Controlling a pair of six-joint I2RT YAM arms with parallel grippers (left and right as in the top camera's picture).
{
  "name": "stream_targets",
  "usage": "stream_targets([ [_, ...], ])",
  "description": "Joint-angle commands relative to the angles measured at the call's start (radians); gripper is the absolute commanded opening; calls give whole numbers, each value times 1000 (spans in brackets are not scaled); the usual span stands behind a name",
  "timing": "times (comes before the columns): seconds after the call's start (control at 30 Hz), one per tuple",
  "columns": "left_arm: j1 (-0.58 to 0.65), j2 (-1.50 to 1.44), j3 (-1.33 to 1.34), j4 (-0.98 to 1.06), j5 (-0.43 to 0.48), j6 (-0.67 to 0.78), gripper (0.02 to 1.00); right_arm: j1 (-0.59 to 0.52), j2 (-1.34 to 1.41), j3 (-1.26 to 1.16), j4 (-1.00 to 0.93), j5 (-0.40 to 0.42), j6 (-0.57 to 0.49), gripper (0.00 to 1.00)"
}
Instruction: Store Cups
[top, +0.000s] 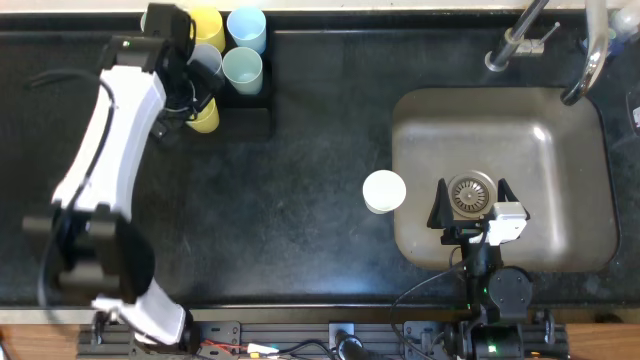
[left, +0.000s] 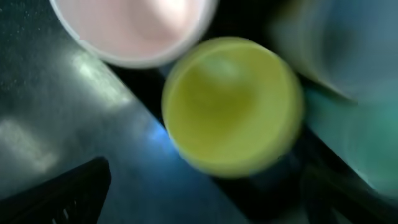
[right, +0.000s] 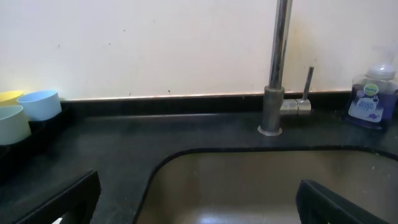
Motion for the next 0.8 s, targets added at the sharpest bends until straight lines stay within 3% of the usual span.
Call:
stream_targets([
  [0.03,-87,-219,1,-1,-48,81,998,-1,-7,-13,5,-6,-6,998],
  [0.27,-109,-570,-50,-96,-91,439,998,-1,-7,-13,5,-6,-6,996],
  [0.5,16,-1006,-522,-15,-55,738,998,-1,-7,-13,5,-6,-6,998],
  [0.67,31,-1337,-998,419,-10,929,998,-1,-7,-13,5,-6,-6,998],
  [0.8,31,-1527,-1335,967,68,944,998,-1,-7,-13,5,-6,-6,998],
])
